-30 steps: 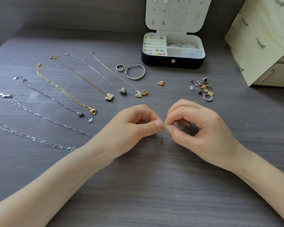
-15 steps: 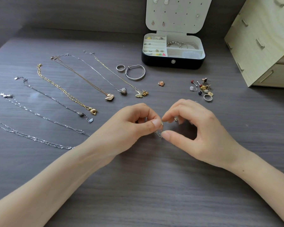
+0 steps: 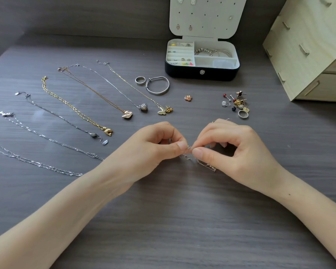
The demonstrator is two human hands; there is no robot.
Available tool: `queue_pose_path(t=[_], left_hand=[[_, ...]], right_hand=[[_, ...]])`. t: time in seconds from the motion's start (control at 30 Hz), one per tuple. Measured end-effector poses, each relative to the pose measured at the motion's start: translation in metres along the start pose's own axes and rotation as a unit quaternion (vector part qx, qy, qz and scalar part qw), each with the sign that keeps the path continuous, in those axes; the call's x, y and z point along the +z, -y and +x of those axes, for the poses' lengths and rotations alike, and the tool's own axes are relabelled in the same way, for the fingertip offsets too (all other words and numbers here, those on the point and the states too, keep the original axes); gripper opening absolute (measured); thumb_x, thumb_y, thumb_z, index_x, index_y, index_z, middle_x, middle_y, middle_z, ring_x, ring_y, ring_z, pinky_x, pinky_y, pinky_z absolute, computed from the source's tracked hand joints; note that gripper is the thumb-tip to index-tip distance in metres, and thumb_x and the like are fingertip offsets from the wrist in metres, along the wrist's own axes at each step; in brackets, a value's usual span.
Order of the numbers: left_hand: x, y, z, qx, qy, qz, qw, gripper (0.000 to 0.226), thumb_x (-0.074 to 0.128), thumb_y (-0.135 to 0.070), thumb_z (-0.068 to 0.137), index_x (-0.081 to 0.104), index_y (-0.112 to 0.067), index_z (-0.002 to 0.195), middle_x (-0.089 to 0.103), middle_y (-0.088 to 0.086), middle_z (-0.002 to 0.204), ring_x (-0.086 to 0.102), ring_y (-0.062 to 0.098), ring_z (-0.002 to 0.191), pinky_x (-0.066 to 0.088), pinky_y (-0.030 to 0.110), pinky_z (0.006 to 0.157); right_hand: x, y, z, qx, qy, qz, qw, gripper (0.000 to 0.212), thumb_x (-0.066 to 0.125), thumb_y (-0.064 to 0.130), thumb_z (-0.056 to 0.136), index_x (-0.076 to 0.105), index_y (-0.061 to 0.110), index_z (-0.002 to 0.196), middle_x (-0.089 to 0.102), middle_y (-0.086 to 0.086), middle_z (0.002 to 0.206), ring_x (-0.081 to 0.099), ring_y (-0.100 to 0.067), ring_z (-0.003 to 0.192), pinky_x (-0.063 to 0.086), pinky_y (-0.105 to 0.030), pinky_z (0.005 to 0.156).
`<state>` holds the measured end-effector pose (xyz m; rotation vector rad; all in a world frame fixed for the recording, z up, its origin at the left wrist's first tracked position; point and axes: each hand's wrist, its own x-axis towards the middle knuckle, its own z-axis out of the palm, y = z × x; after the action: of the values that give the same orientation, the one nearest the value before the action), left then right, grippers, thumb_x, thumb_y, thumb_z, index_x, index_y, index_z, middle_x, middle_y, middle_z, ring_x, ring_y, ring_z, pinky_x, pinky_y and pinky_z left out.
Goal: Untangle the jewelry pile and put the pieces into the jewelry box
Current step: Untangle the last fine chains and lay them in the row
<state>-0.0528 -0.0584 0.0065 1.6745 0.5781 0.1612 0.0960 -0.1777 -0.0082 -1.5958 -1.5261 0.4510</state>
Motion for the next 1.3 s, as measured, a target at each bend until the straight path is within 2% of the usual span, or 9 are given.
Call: queue_pose_path(t=[0.3, 0.47, 0.6, 0.77, 0.9, 1.03, 1.1, 1.17, 1.3], left_hand=[[0.004, 0.002, 0.002, 0.038, -0.027, 0.069, 0.997, 0.015, 0.065, -0.026, 0.079, 0.061, -0.022, 0.064, 0.047, -0.014, 0.066, 0.040, 0.005, 0.061, 0.033, 0.012, 0.057], [0.004, 0.001, 0.001, 0.025, -0.030, 0.064, 0.997, 0.020, 0.064, -0.014, 0.086, 0.061, -0.019, 0.067, 0.046, -0.009, 0.070, 0.039, 0.006, 0.064, 0.031, 0.012, 0.058], [0.000, 0.000, -0.002, 0.000, -0.017, 0.004, 1.000, 0.013, 0.064, -0.031, 0.074, 0.061, -0.025, 0.064, 0.050, -0.004, 0.075, 0.043, 0.009, 0.071, 0.032, 0.020, 0.065], [-0.005, -0.003, -0.004, -0.006, -0.015, -0.048, 0.999, 0.012, 0.057, -0.033, 0.072, 0.061, -0.028, 0.061, 0.059, -0.016, 0.071, 0.049, 0.001, 0.074, 0.031, 0.024, 0.072], [-0.010, -0.005, -0.005, 0.021, -0.016, -0.082, 0.996, 0.017, 0.056, -0.029, 0.074, 0.061, -0.025, 0.058, 0.057, -0.015, 0.067, 0.049, 0.000, 0.071, 0.034, 0.015, 0.070], [-0.019, -0.002, -0.006, 0.052, -0.016, -0.143, 0.988, 0.016, 0.054, -0.021, 0.077, 0.063, -0.020, 0.064, 0.061, -0.002, 0.076, 0.055, 0.008, 0.079, 0.037, 0.023, 0.072], [-0.023, -0.001, -0.005, 0.051, -0.001, -0.200, 0.978, 0.016, 0.053, -0.019, 0.079, 0.065, -0.016, 0.069, 0.064, 0.002, 0.080, 0.062, 0.015, 0.084, 0.046, 0.023, 0.075], [-0.024, -0.001, -0.004, 0.045, 0.011, -0.257, 0.965, 0.015, 0.052, -0.017, 0.081, 0.064, -0.013, 0.073, 0.066, 0.004, 0.082, 0.066, 0.021, 0.084, 0.054, 0.026, 0.075], [-0.024, -0.001, -0.001, 0.040, -0.026, -0.282, 0.958, 0.011, 0.052, -0.017, 0.081, 0.057, -0.007, 0.080, 0.066, 0.005, 0.080, 0.068, 0.024, 0.080, 0.056, 0.030, 0.072]], right_hand=[[0.002, 0.002, 0.000, 0.014, -0.001, 0.034, 0.999, 0.013, 0.058, 0.030, 0.081, 0.065, 0.023, 0.073, 0.055, 0.015, 0.068, 0.045, -0.008, 0.068, 0.032, -0.016, 0.066], [-0.001, 0.003, -0.001, 0.043, 0.001, 0.051, 0.998, 0.011, 0.062, 0.019, 0.079, 0.063, 0.019, 0.068, 0.054, 0.009, 0.066, 0.042, -0.008, 0.065, 0.033, -0.020, 0.063], [-0.002, 0.005, -0.002, 0.059, -0.005, 0.062, 0.996, 0.013, 0.060, 0.014, 0.077, 0.060, 0.018, 0.065, 0.053, 0.002, 0.063, 0.040, -0.009, 0.062, 0.033, -0.024, 0.060], [-0.006, 0.008, -0.002, 0.084, -0.016, 0.110, 0.990, 0.014, 0.058, 0.016, 0.079, 0.062, 0.011, 0.066, 0.060, -0.010, 0.065, 0.046, -0.039, 0.060, 0.038, -0.046, 0.055], [-0.006, 0.010, -0.001, 0.100, -0.036, 0.136, 0.985, 0.014, 0.056, 0.016, 0.080, 0.059, 0.009, 0.068, 0.065, -0.006, 0.063, 0.050, -0.041, 0.061, 0.040, -0.051, 0.057], [-0.006, 0.011, 0.001, 0.113, -0.057, 0.132, 0.983, 0.013, 0.056, 0.016, 0.080, 0.060, 0.009, 0.070, 0.066, -0.006, 0.065, 0.056, -0.030, 0.058, 0.045, -0.044, 0.059], [-0.006, 0.009, 0.002, 0.120, -0.061, 0.120, 0.984, 0.011, 0.057, 0.017, 0.080, 0.062, 0.011, 0.072, 0.067, -0.007, 0.068, 0.057, -0.018, 0.057, 0.048, -0.037, 0.059], [-0.005, 0.007, 0.002, 0.124, -0.059, 0.099, 0.986, 0.005, 0.061, 0.017, 0.079, 0.065, 0.014, 0.078, 0.067, -0.005, 0.072, 0.058, -0.017, 0.060, 0.048, -0.032, 0.060], [-0.007, 0.005, -0.001, 0.099, -0.050, -0.090, 0.990, 0.024, 0.065, 0.027, 0.073, 0.062, 0.025, 0.097, 0.060, 0.008, 0.083, 0.051, -0.012, 0.064, 0.037, -0.016, 0.058]])
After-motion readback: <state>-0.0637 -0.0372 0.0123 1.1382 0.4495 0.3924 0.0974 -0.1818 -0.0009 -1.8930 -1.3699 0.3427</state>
